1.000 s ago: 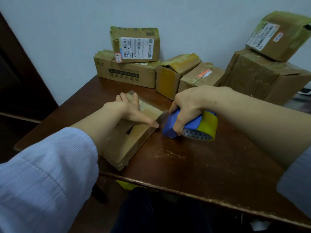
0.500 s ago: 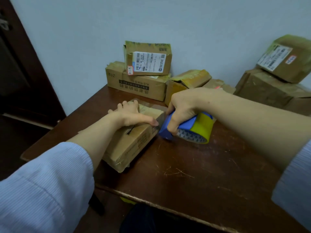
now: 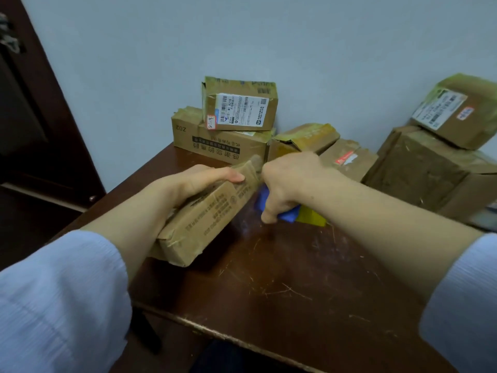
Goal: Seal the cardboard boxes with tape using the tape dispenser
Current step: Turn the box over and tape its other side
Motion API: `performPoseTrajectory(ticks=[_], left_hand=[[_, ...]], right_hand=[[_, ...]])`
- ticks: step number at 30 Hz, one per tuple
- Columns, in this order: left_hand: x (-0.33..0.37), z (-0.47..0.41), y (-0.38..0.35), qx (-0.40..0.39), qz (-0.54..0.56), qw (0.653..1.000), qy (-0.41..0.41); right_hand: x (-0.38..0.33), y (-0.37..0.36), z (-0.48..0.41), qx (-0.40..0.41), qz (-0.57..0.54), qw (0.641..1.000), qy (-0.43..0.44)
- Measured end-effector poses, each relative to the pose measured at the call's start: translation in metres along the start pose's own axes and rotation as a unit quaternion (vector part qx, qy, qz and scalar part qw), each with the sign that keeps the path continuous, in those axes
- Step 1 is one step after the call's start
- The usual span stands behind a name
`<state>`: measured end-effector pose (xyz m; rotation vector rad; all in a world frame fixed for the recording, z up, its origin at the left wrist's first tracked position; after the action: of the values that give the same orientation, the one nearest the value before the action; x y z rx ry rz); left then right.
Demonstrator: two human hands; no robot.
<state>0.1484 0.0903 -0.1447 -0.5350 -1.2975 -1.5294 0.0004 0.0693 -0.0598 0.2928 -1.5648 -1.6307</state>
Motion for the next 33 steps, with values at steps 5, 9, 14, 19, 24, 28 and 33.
performPoseTrajectory(ticks=[5,9,14,19,24,28,33], left_hand=[[0.003,0.008,-0.007,-0.046,-0.001,0.999,-0.010],[0.004,0.015,-0.018,-0.048,-0.037,0.998,0.005],[0.006,0.020,-0.037,-0.019,-0.152,0.988,0.032],[0.010,0.044,-0.071,0.045,-0.325,0.943,0.062],[0.000,0.058,-0.088,0.078,-0.336,0.937,0.064],[0.004,0.060,-0.071,0.170,-0.291,0.940,0.048],[0.007,0.050,-0.058,0.250,-0.234,0.939,-0.034]], right_hand=[[0.042,-0.010,0.032,0.023,-0.074,0.995,-0.067],[0.063,-0.068,0.080,-0.002,-0.164,0.981,-0.106],[0.073,-0.136,0.120,0.087,-0.129,0.975,-0.157],[0.080,-0.170,0.129,0.121,-0.084,0.968,-0.204],[0.051,-0.134,0.132,0.296,-0.144,0.932,-0.154],[0.016,-0.121,0.104,0.157,-0.500,0.837,-0.156],[-0.002,-0.148,0.053,0.068,-0.729,0.612,-0.298]])
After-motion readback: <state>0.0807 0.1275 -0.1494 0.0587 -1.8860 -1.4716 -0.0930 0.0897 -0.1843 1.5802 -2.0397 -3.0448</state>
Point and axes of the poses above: each hand's wrist, its own z-axis away from the middle knuckle, its own y-axis out of the back of the hand, x = y × z, the point moved 6 cm from there along -z, towards the middle knuckle, and after that the axes turned 3 degrees about x, right-handed, at the moved point
